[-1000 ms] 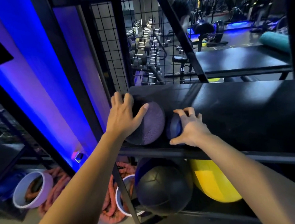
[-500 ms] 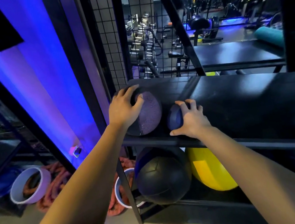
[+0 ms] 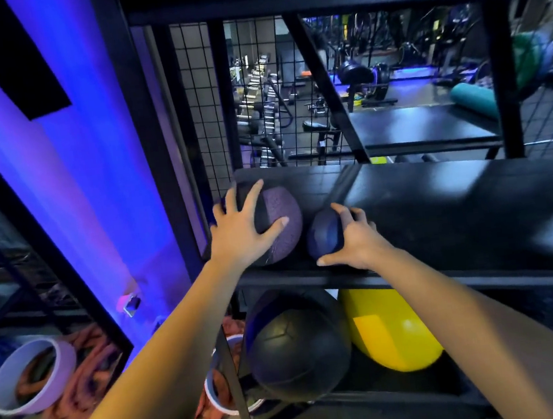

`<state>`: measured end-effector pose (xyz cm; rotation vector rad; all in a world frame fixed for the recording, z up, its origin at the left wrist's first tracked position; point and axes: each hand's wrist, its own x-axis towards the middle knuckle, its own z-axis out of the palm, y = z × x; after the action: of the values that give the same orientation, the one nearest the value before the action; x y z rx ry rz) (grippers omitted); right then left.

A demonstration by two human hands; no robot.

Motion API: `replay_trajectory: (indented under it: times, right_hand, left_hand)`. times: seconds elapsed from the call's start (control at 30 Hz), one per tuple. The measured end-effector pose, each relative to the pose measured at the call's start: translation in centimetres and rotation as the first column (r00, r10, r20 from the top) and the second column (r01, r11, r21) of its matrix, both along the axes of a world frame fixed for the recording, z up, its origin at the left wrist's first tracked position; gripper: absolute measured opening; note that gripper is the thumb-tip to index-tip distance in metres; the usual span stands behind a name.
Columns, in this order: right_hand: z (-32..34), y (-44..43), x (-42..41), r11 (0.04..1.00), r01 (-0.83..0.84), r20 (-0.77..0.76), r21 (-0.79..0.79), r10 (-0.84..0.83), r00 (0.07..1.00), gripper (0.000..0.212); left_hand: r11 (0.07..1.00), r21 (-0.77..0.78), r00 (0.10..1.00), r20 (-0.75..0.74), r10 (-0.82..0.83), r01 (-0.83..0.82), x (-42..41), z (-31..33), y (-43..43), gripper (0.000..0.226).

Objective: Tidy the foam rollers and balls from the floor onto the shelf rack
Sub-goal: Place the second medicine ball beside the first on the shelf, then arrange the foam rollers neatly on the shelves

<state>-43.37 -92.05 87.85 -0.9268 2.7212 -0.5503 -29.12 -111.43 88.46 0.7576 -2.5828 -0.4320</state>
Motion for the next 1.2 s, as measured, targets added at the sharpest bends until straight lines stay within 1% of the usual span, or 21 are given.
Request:
replay_trajectory:
  times: [0.07, 0.17, 0.27, 0.33, 0.43, 0.5, 0.6, 0.67, 0.83, 0.9, 0.97, 1.03, 1.1, 1.13, 1.2]
  right_hand:
    - [0.1, -0.2, 0.4, 1.0, 0.026, -0.065, 0.011, -0.026, 0.998, 0.129]
    - [0.8, -0.8, 1.1, 0.993, 0.108, -0.116, 0.046, -0.102, 0.988, 0.119]
    - [0.8, -1.2, 1.4, 0.981, 0.189, -0.134, 0.04, -0.182, 0.974, 0.113]
    - [0.5, -1.2, 1.1, 0.978, 0.204, -0.127, 0.036, -0.198, 0.972, 0.112]
    - [0.2, -1.3, 0.7, 0.98, 0.191, -0.095, 0.046, -0.186, 0.978, 0.116]
    - [-0.3, -1.2, 0.6, 0.981, 0.191, -0.082, 0.023, -0.189, 0.979, 0.118]
    - [-1.0, -1.0, 0.8, 0.981, 0.19, -0.083, -0.022, -0.192, 0.978, 0.12]
    - [-1.0, -1.1, 0.8, 0.983, 0.181, -0.081, -0.025, -0.183, 0.98, 0.121]
    - [-0.4, -0.9, 0.9, 0.985, 0.169, -0.051, -0.018, -0.17, 0.984, 0.126]
    - [-0.4, -0.4, 0.7, 0.987, 0.155, 0.007, -0.027, -0.155, 0.988, 0.133]
    - [-0.2, 0.4, 0.3, 0.987, 0.144, 0.096, -0.072, -0.137, 0.986, 0.144]
    - [0.3, 1.4, 0.0, 0.98, 0.144, 0.112, -0.141, -0.128, 0.985, 0.145]
    - [0.8, 2.6, -0.5, 0.961, 0.16, 0.071, -0.226, -0.147, 0.987, 0.135]
    - [1.0, 3.4, -0.8, 0.944, 0.181, 0.071, -0.275, -0.167, 0.983, 0.126]
    - [0.8, 5.1, -1.8, 0.897, 0.252, 0.12, -0.362, -0.223, 0.967, 0.106]
  left_hand:
    - [0.999, 0.035, 0.999, -0.032, 0.005, -0.004, -0.5, -0.3, -0.2, 0.086]
    - [0.997, 0.078, 1.0, -0.005, 0.008, -0.007, -1.5, 0.9, -0.8, 0.086]
    - [0.998, 0.063, 1.0, 0.028, 0.01, -0.012, -2.3, 1.3, -1.0, 0.087]
    - [1.0, 0.021, 0.999, 0.041, -0.007, 0.006, -2.8, 1.2, -0.8, 0.087]
    - [0.999, -0.009, 0.997, 0.068, -0.045, 0.046, -3.5, 1.5, -0.9, 0.087]
    - [0.998, -0.011, 0.996, 0.073, -0.055, 0.056, -3.9, 1.7, -0.9, 0.088]
    - [0.999, -0.016, 0.997, 0.06, -0.046, 0.047, -3.7, 1.4, -0.9, 0.088]
    - [0.998, -0.03, 0.998, 0.049, -0.048, 0.05, -3.2, 1.1, -0.9, 0.088]
    - [0.997, 0.006, 0.994, 0.079, -0.074, 0.073, -2.8, 1.8, -0.8, 0.091]
    - [0.998, -0.011, 0.991, 0.118, -0.064, 0.065, -2.9, 2.2, -0.6, 0.093]
    - [0.997, -0.046, 0.984, 0.171, -0.058, 0.066, -3.0, 2.4, -0.4, 0.093]
    - [0.998, -0.036, 0.985, 0.166, -0.049, 0.055, -3.1, 2.9, 0.1, 0.09]
    - [0.999, -0.022, 0.995, 0.094, -0.043, 0.045, -3.5, 3.8, 1.2, 0.083]
    - [0.998, -0.042, 0.996, 0.07, -0.048, 0.051, -3.9, 4.4, 2.0, 0.081]
    - [0.987, -0.129, 0.996, 0.03, -0.089, 0.093, -4.8, 5.1, 4.2, 0.076]
